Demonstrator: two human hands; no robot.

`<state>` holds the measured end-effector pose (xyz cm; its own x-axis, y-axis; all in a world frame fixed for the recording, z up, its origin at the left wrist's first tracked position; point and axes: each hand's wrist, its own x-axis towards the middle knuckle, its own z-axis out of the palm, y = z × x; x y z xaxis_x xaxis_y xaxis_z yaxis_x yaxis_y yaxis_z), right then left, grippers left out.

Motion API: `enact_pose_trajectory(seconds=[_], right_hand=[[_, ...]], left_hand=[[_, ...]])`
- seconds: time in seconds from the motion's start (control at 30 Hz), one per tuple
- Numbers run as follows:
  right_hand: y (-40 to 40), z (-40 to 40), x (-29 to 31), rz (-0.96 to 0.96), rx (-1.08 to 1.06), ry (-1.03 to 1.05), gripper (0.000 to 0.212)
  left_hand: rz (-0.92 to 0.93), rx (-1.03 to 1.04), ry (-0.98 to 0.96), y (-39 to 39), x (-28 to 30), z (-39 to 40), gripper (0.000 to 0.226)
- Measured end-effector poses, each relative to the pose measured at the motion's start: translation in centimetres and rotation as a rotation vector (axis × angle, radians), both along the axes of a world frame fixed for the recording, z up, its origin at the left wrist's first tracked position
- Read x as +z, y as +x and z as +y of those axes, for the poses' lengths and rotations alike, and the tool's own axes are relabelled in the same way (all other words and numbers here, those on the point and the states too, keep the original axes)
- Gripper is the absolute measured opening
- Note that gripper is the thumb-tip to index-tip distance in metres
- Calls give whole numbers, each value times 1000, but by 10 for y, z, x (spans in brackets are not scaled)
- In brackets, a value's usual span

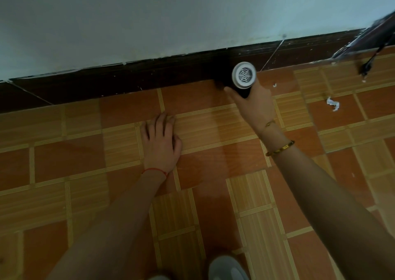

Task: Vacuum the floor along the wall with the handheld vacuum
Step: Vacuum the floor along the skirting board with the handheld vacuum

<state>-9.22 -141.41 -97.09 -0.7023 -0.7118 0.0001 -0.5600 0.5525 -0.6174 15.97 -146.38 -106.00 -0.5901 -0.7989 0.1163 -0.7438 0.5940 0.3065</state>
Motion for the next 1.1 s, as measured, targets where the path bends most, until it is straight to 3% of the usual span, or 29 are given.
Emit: enact_pose_trajectory(seconds=[0.17,0.47,0.83,1.1], right_hand=[[-28,15,-1,18,-90,-18,75],[9,26,8,-73,205,60,60],[-34,78,13,-8,-118,55,64],[-26,98,13,-112,17,61,63]], left_hand=[[-3,4,19,0,1,0,49],[-4,0,20,1,2,1,50],[-92,51,18,-9,9,4,50],[-39,-152,78,-57,16,32,53]])
